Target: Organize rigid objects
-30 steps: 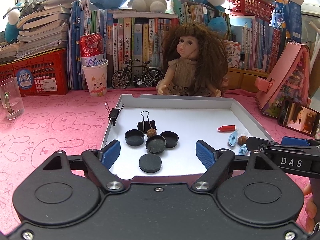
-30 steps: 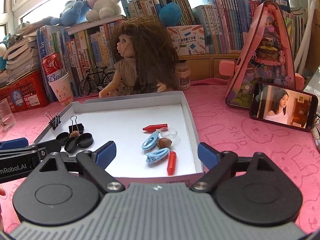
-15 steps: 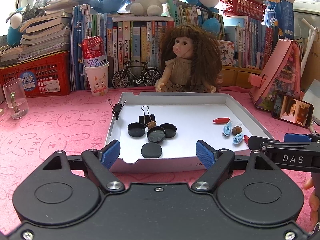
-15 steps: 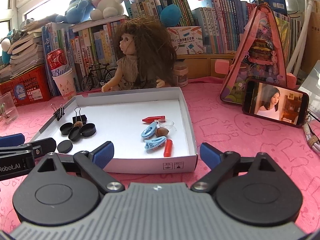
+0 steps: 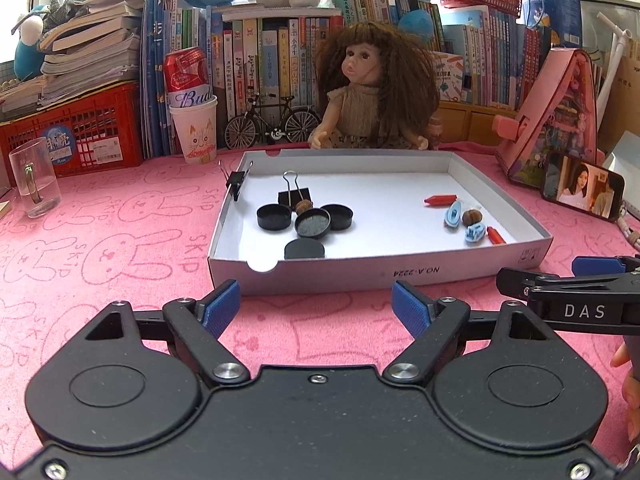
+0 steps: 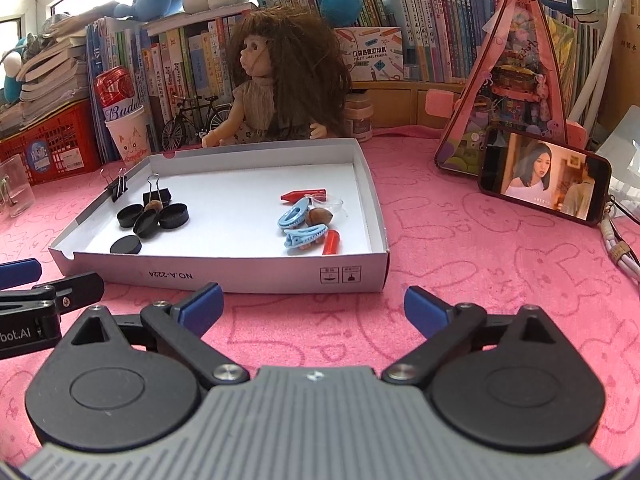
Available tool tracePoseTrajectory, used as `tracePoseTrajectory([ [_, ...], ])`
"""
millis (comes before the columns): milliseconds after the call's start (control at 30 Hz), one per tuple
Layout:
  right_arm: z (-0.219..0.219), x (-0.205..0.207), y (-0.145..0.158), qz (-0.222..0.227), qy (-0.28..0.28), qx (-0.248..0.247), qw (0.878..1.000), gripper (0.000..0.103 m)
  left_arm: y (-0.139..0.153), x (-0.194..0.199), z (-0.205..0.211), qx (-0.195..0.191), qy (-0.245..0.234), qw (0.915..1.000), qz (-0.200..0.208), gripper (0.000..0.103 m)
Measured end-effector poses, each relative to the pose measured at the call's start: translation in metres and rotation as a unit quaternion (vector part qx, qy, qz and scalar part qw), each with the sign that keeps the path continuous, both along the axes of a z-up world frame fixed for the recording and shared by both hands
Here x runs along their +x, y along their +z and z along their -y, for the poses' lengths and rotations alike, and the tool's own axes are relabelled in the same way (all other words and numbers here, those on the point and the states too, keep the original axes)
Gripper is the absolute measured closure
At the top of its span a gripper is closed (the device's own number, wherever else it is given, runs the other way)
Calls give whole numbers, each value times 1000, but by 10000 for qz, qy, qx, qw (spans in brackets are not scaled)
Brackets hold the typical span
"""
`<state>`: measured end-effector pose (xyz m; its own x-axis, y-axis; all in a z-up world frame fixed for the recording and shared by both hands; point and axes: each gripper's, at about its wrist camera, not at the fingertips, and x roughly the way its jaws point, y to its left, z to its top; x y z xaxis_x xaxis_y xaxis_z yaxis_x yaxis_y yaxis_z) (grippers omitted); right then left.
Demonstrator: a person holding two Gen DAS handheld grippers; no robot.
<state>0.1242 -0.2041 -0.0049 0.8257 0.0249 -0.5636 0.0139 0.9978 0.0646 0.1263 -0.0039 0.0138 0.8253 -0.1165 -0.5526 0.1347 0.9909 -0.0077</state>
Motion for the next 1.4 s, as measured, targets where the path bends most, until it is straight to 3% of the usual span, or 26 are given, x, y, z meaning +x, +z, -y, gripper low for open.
tracePoseTrajectory([
  [633,-4,9,-15,-419,-49,-222,9989,0,-22,9,-6,142,283,9987,-398,20],
  [1233,-7,11,-16,-453,-43,-311,9985,0,-24,15,-10,74,429,9977,-515,8],
  [1400,-7,11,-16,-453,-43,-309,9985,0,-26,16,-11,67,450,9974,-567,1],
])
